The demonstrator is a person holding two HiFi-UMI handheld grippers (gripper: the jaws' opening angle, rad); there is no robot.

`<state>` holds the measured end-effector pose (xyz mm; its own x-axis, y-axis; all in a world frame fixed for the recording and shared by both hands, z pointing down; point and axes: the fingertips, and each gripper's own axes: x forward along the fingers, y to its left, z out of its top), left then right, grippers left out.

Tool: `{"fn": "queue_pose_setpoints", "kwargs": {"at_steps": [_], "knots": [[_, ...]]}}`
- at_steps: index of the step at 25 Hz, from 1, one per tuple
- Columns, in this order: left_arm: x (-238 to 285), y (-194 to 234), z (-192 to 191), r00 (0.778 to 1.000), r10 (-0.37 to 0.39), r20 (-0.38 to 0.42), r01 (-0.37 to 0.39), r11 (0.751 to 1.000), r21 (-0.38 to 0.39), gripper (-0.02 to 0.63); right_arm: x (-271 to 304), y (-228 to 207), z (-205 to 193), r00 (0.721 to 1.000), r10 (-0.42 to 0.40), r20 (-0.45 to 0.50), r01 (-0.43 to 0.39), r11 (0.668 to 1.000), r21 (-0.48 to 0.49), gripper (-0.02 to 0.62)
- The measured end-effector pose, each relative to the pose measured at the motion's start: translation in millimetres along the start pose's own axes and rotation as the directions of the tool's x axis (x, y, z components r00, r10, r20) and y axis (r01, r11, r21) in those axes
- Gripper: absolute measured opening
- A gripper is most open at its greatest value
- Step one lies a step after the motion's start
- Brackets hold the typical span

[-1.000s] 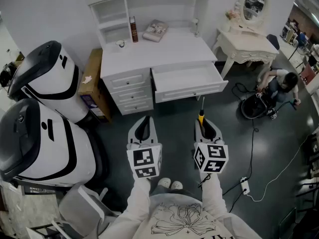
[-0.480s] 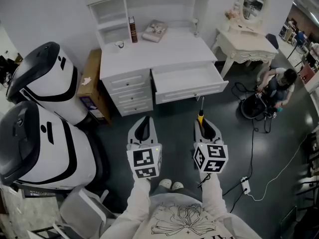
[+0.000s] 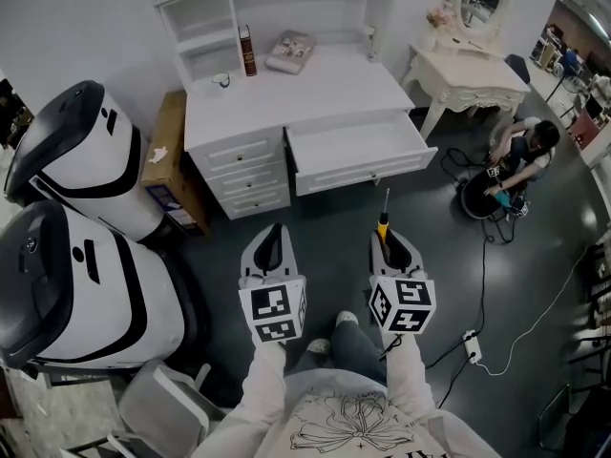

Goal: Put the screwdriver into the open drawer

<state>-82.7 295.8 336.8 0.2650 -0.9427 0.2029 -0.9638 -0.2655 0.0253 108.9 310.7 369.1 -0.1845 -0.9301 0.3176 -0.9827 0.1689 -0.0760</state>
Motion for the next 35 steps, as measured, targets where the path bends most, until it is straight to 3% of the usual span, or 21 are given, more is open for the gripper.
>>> {"fn": "queue_pose_setpoints", "kwargs": {"at_steps": [8,18,27,35], "knots": [[38,7,-6,0.999,0.021,-0.03,-0.022,1.0,-0.011,0.008,40,-11,0,0.999,0.021,-0.03,-0.021,1.0,0.005,0.071],[136,5,8,0.997,0.061,-0.04,-0.062,0.998,-0.02,0.008,134,-50,28,0.996,0.08,-0.047,-0.08,0.997,0.0,0.071],[231,14,30,0.988,0.145,-0.045,-0.146,0.989,-0.034,0.008,234,-84,67,0.984,0.168,-0.059,-0.169,0.985,-0.019,0.071],[286,24,31,0.978,0.199,-0.067,-0.202,0.979,-0.036,0.008,299,-101,78,0.971,0.226,-0.076,-0.227,0.974,-0.015,0.071]]}}
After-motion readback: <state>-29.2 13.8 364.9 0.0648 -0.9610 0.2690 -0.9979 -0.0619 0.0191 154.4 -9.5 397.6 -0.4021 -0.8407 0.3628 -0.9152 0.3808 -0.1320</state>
